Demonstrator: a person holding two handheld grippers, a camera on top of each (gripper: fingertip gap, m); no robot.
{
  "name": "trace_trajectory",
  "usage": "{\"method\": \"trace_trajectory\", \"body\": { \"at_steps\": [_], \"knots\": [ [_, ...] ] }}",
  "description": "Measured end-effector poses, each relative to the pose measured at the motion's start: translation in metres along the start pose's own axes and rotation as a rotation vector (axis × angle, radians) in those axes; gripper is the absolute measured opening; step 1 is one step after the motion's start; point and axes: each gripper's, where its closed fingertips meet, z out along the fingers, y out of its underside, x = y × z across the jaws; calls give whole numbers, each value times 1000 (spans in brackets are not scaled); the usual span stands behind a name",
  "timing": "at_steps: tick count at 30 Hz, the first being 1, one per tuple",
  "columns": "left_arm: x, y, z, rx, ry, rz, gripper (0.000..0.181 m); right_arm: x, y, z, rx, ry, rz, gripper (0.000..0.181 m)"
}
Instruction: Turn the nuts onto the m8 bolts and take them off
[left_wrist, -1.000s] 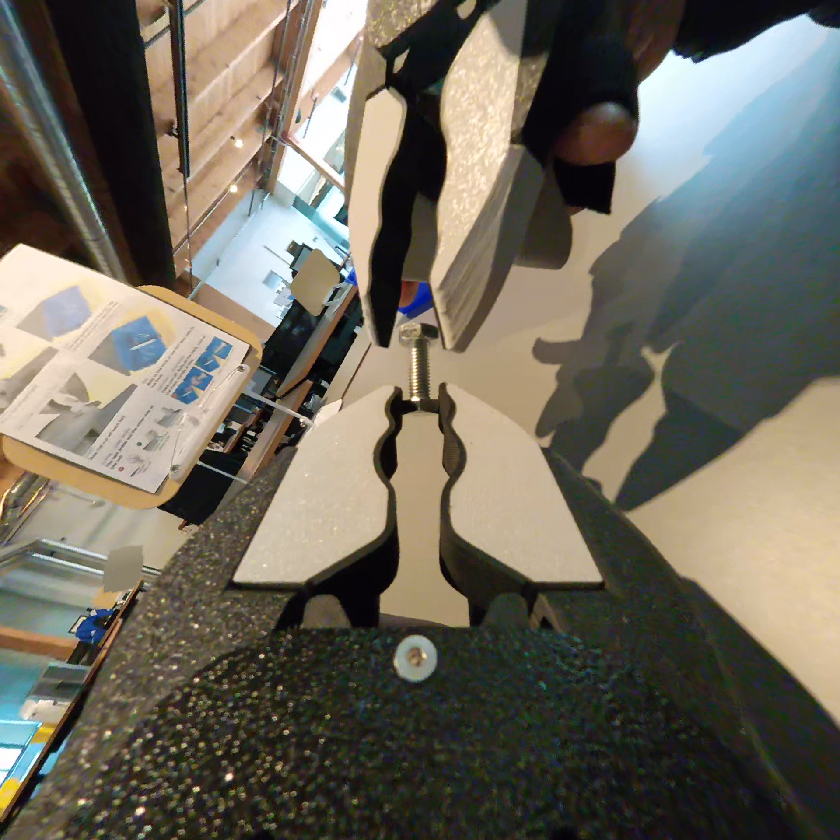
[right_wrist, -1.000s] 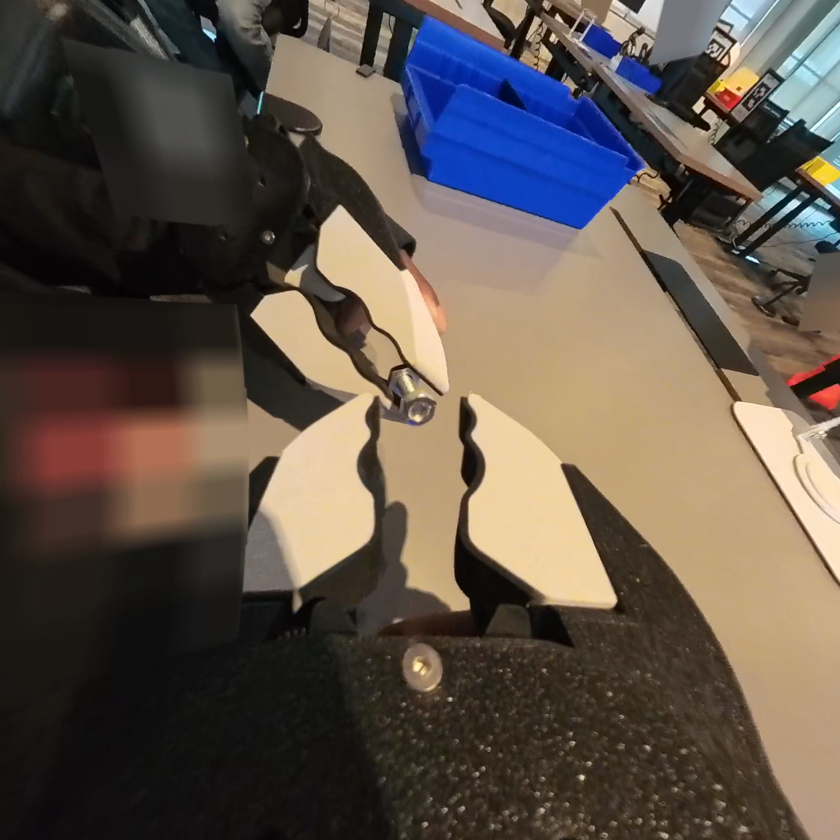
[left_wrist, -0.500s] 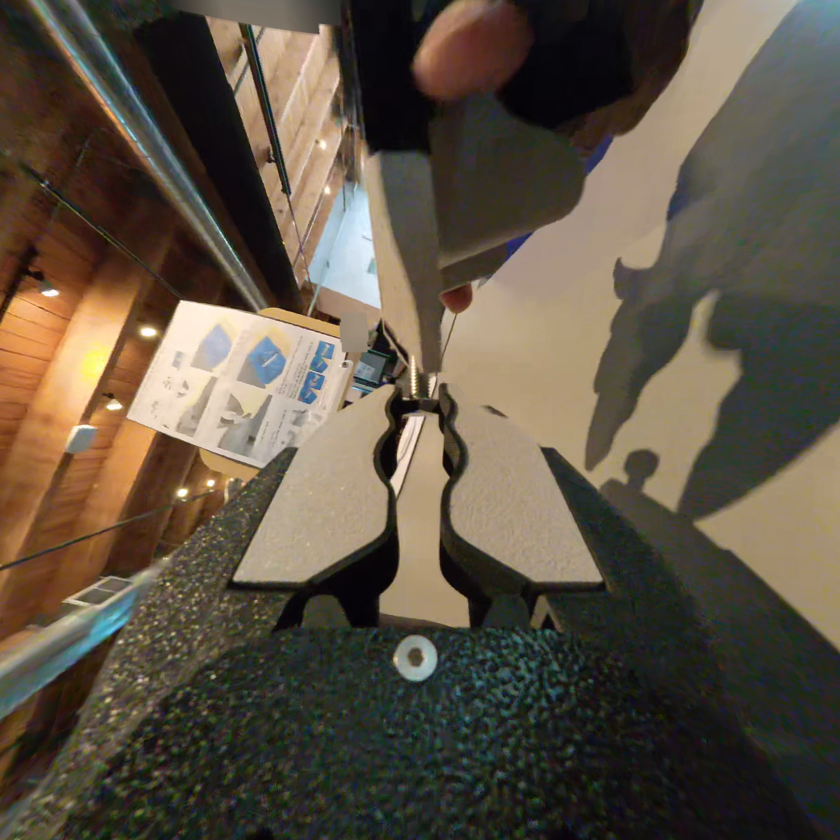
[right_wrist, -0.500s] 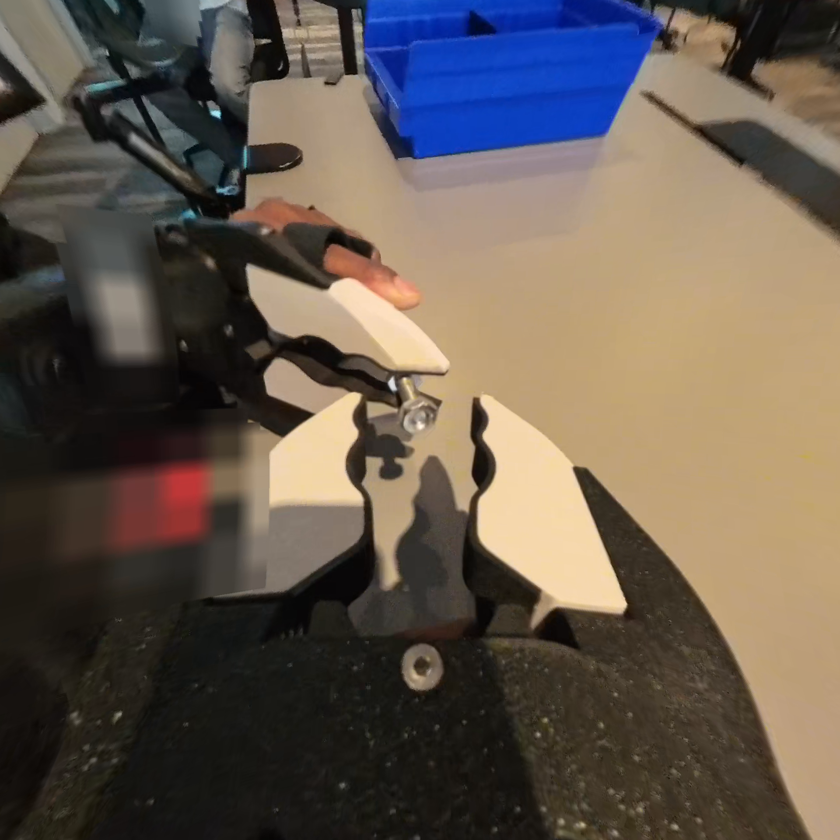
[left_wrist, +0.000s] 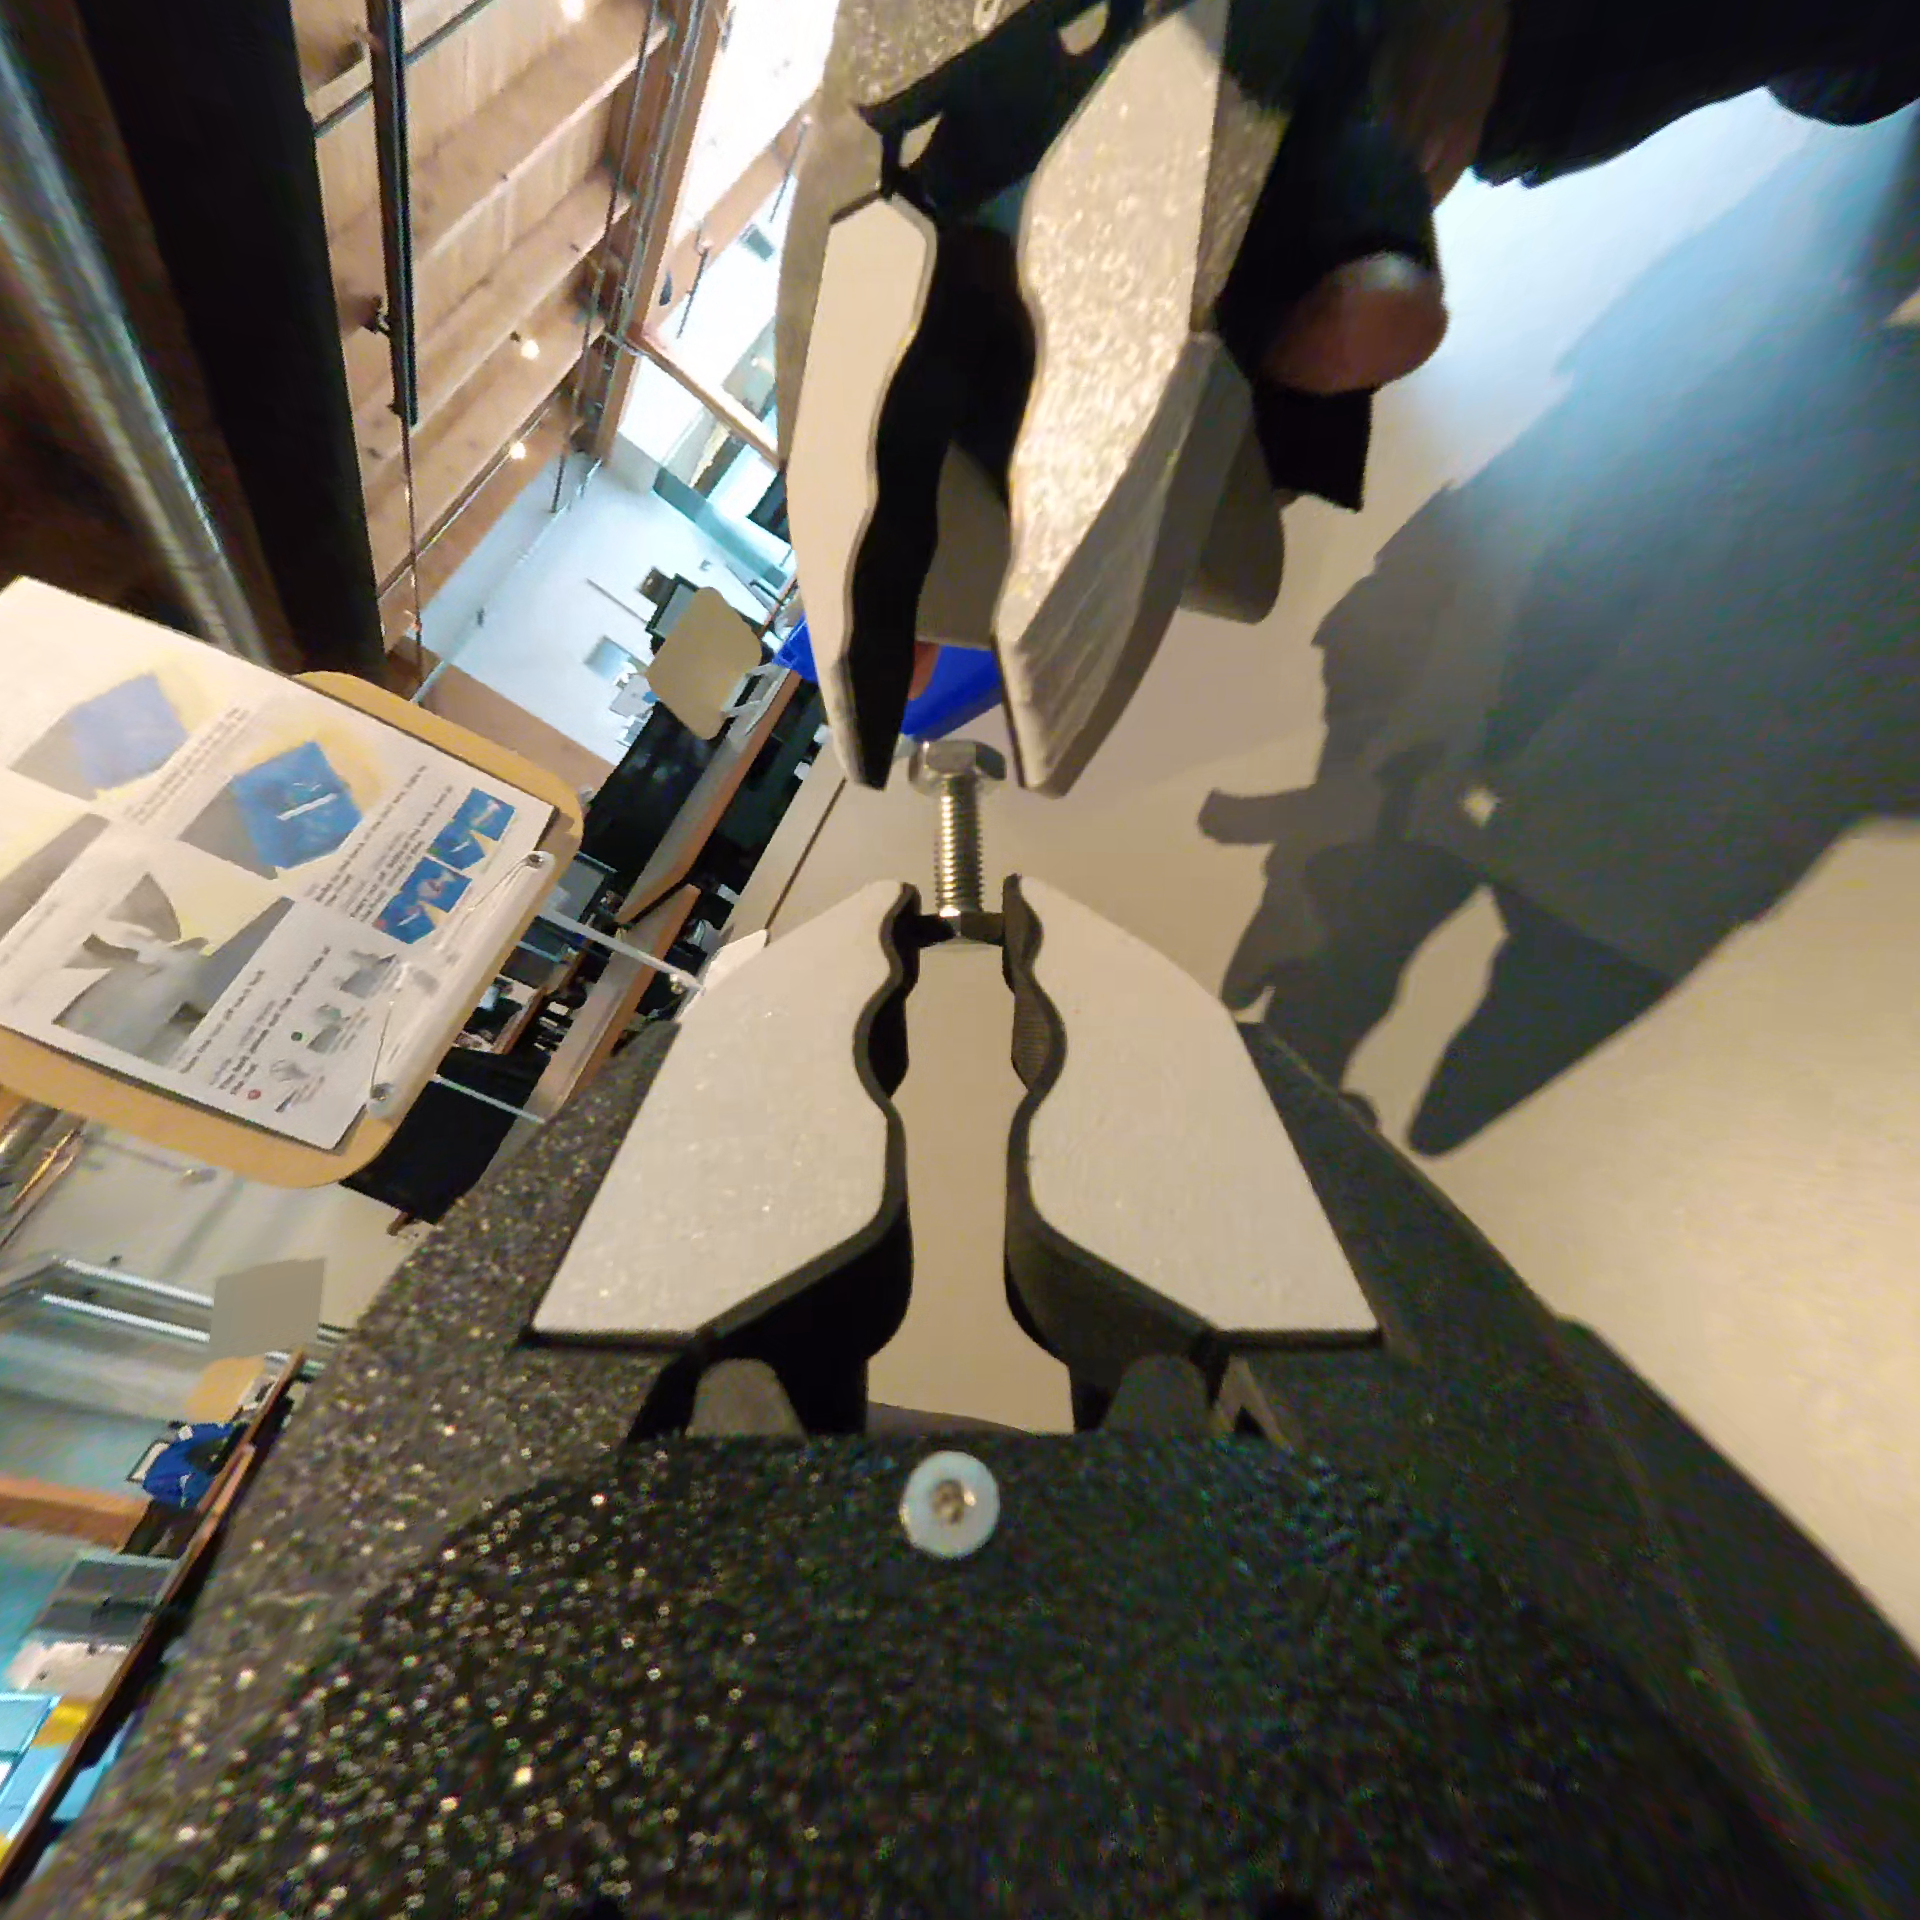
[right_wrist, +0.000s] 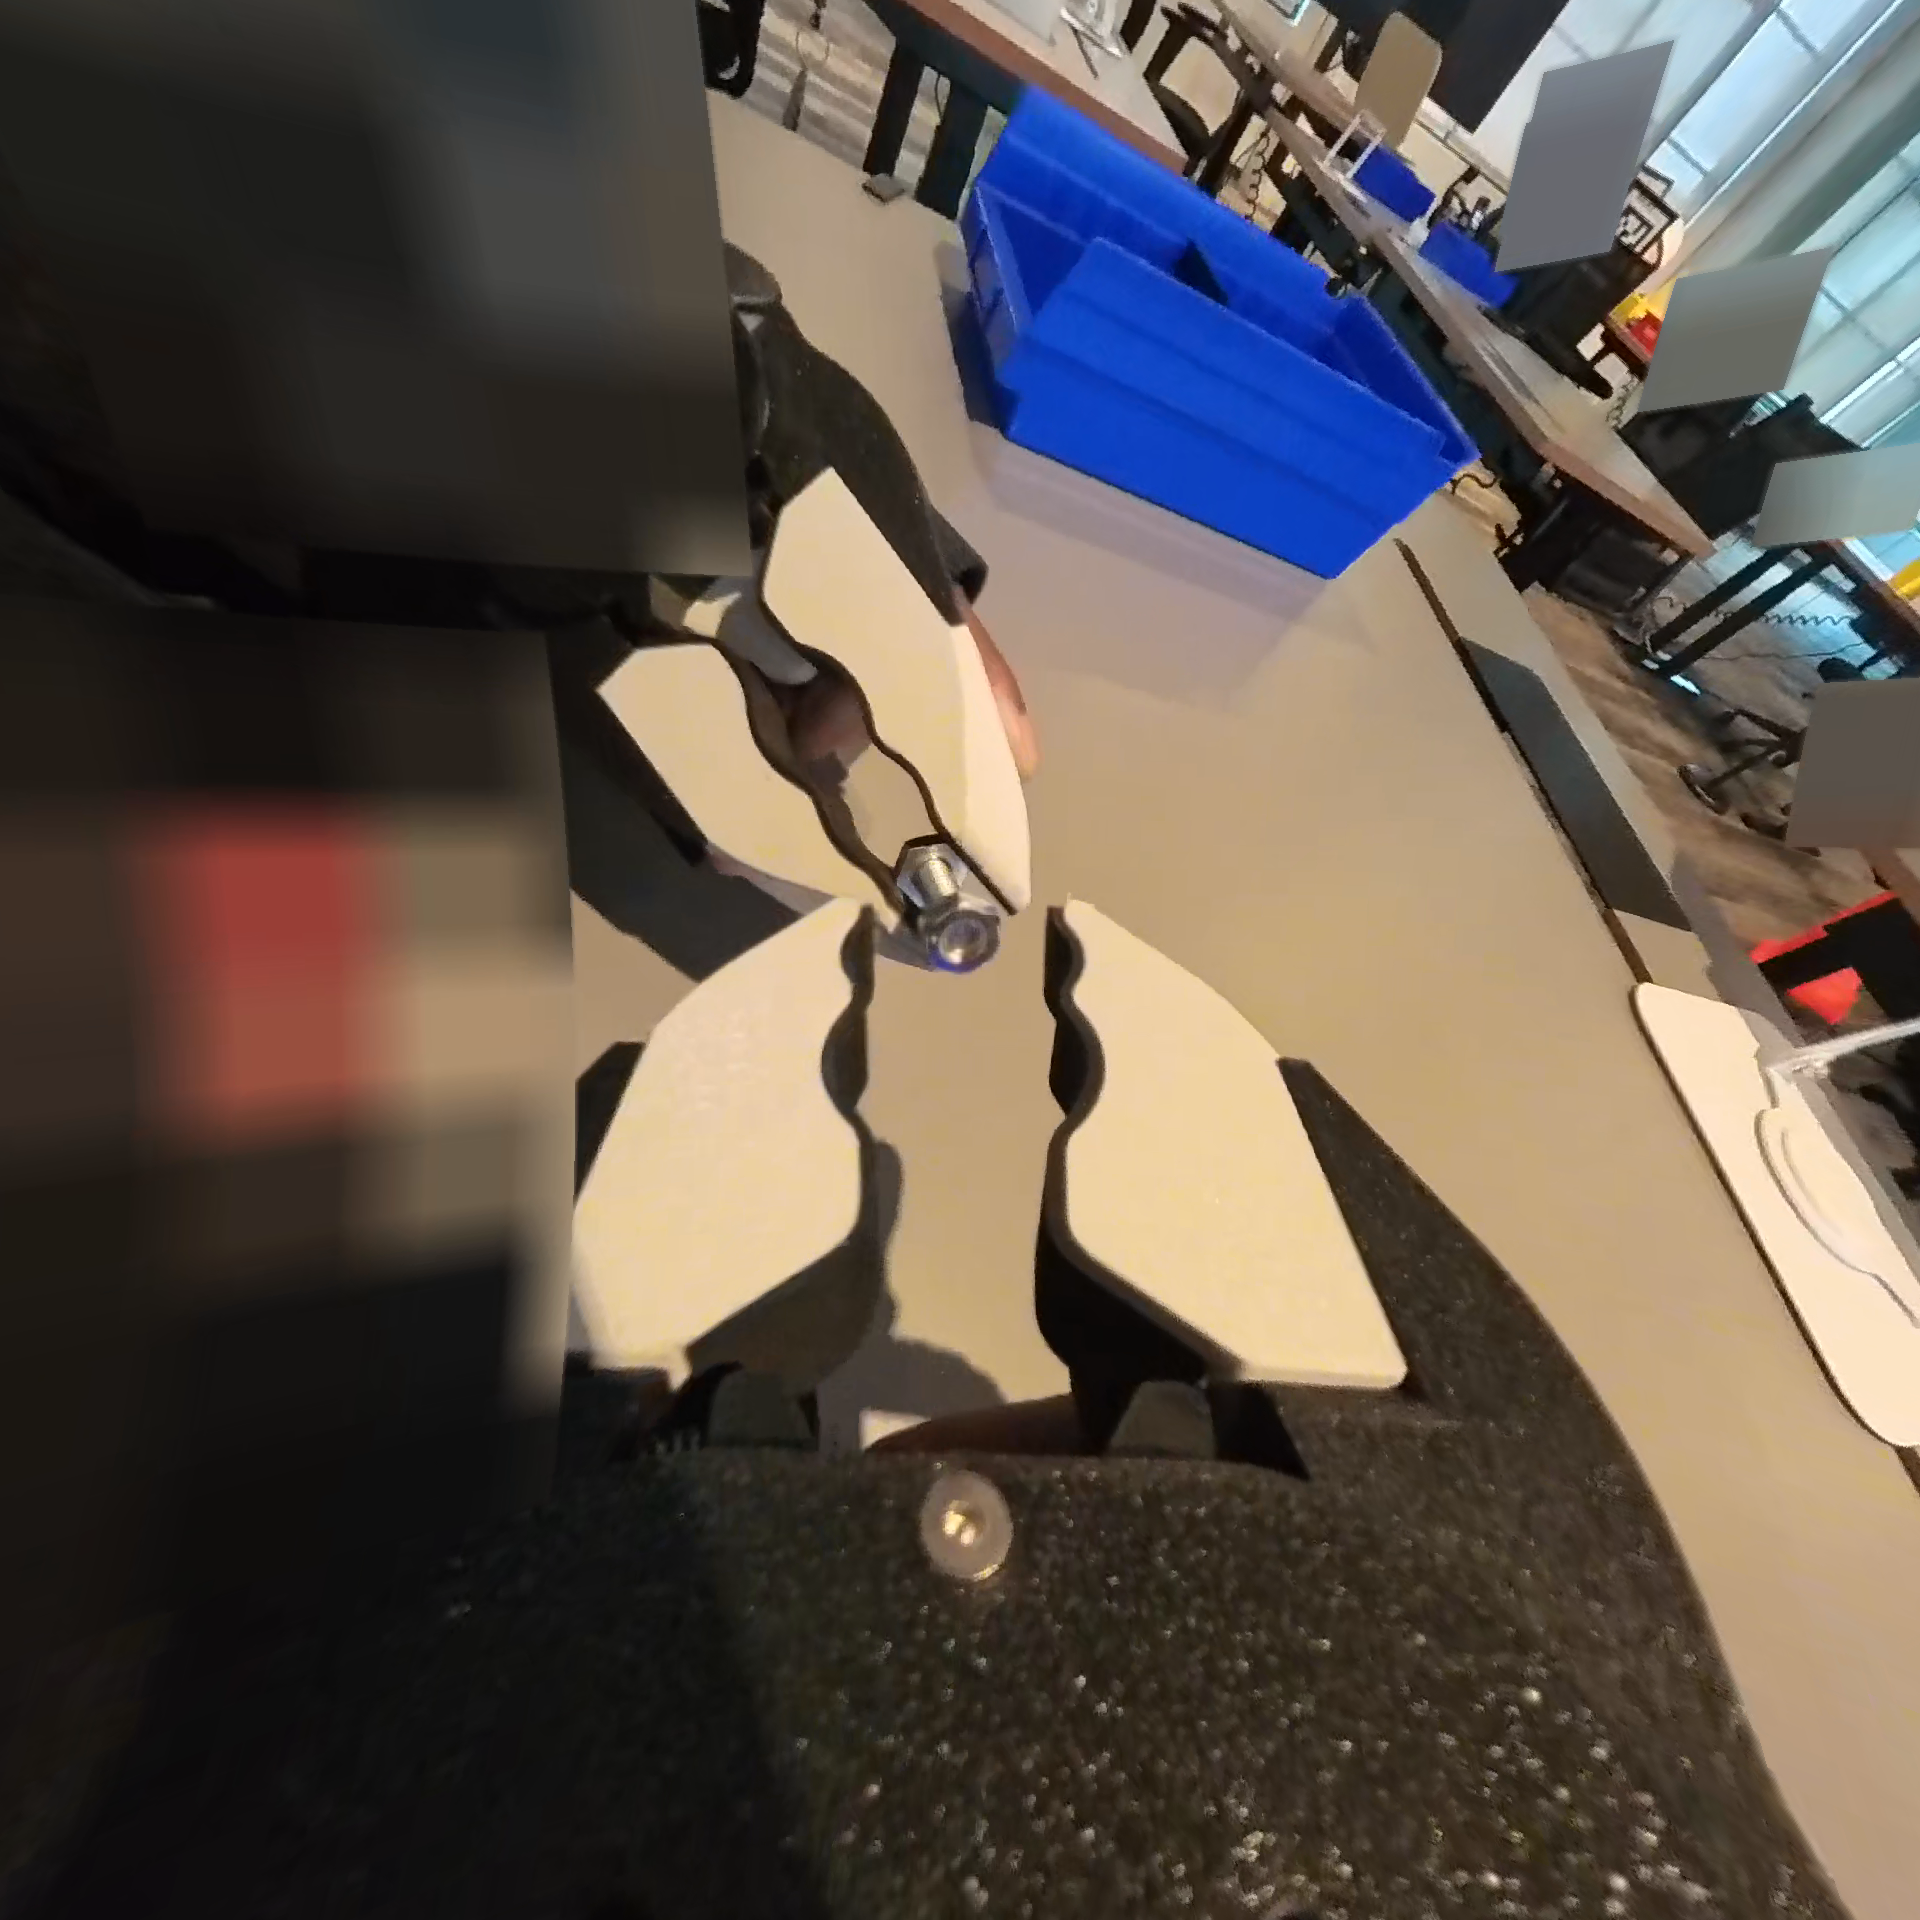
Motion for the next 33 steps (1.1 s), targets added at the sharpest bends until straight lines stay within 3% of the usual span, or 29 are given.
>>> {"method": "trace_trajectory", "body": {
  "at_steps": [2,4,8,10,12,14,19,30,33],
  "knots": [
    [1,0,0,-1,-7,29,15,-1,3,3,-27,5,-8,17],
    [-2,2,0,-28,-56,103,15,0,7,7,-55,5,55,15],
    [-13,13,2,-155,-198,346,15,8,13,15,-71,-22,449,15],
    [-14,15,4,-168,-205,345,15,11,12,17,-20,-33,526,21],
    [-15,14,4,-148,-190,262,15,10,6,16,65,-49,475,40],
    [-16,11,1,-93,-147,125,15,8,2,13,122,-42,388,45],
    [-4,1,-4,22,50,-140,15,6,8,6,134,23,119,40],
    [16,5,1,-12,164,-131,15,-7,9,-3,183,-11,12,30],
    [18,5,1,-18,168,-117,15,-10,13,1,156,-20,6,18]
  ]
}}
